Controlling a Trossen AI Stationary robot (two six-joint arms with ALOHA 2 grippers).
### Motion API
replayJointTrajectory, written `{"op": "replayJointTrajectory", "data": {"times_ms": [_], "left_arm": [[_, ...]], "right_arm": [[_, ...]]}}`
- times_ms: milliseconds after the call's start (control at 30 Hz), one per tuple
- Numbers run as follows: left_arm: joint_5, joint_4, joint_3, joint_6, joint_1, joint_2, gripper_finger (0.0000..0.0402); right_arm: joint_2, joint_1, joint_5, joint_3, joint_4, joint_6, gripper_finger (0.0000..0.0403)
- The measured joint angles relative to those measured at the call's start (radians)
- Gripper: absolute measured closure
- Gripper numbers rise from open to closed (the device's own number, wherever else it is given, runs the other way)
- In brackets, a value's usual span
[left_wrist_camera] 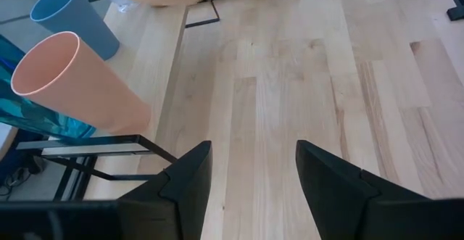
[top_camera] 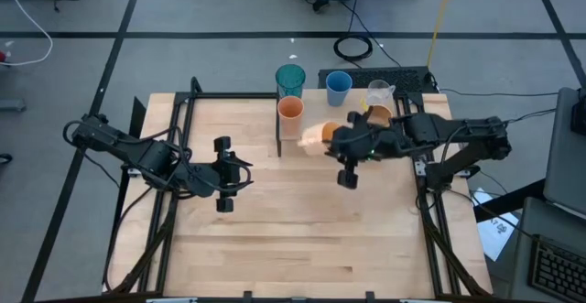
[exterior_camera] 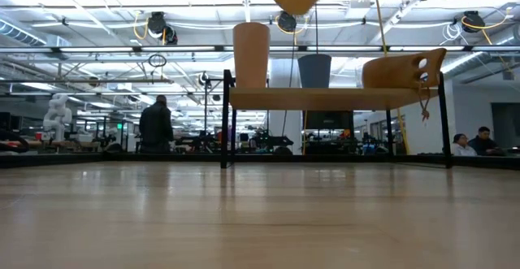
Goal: Stack small to large cups/mugs on shelf
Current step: Put the light orange mug on the shelf
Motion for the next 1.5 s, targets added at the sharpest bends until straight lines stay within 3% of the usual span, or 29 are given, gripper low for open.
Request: {"op": "replayJointTrajectory", "data": {"times_ms": [333,433,567,700,833,1100,1500], "left_arm": [[0.000,0.000,0.000,0.008,0.000,0.000,0.0199],[0.000,0.000,0.000,0.008,0.000,0.000,0.0199],[0.000,0.000,0.000,0.015,-0.001,0.000,0.0199],[-0.009,0.003,0.000,0.025,-0.001,0.000,0.0199],[-0.038,0.005,0.000,0.027,-0.009,0.000,0.0199],[-0.079,0.033,0.000,0.037,-0.021,0.000,0.0199],[-0.079,0.055,0.000,0.057,-0.020,0.000,0.0199]], "right_arm": [[-0.036,-0.061,-0.015,-0.002,0.192,-0.033,0.0400],[-0.059,-0.073,-0.064,-0.038,0.363,-0.061,0.0400],[-0.089,-0.074,-0.137,-0.136,0.580,-0.114,0.0400],[-0.134,-0.073,-0.138,-0.290,0.768,-0.170,0.0399],[-0.192,-0.088,-0.147,-0.456,0.895,-0.158,0.0399],[-0.294,-0.106,-0.296,-0.696,1.135,-0.133,0.0399],[-0.347,-0.097,-0.292,-0.796,1.149,-0.577,0.0399]]}}
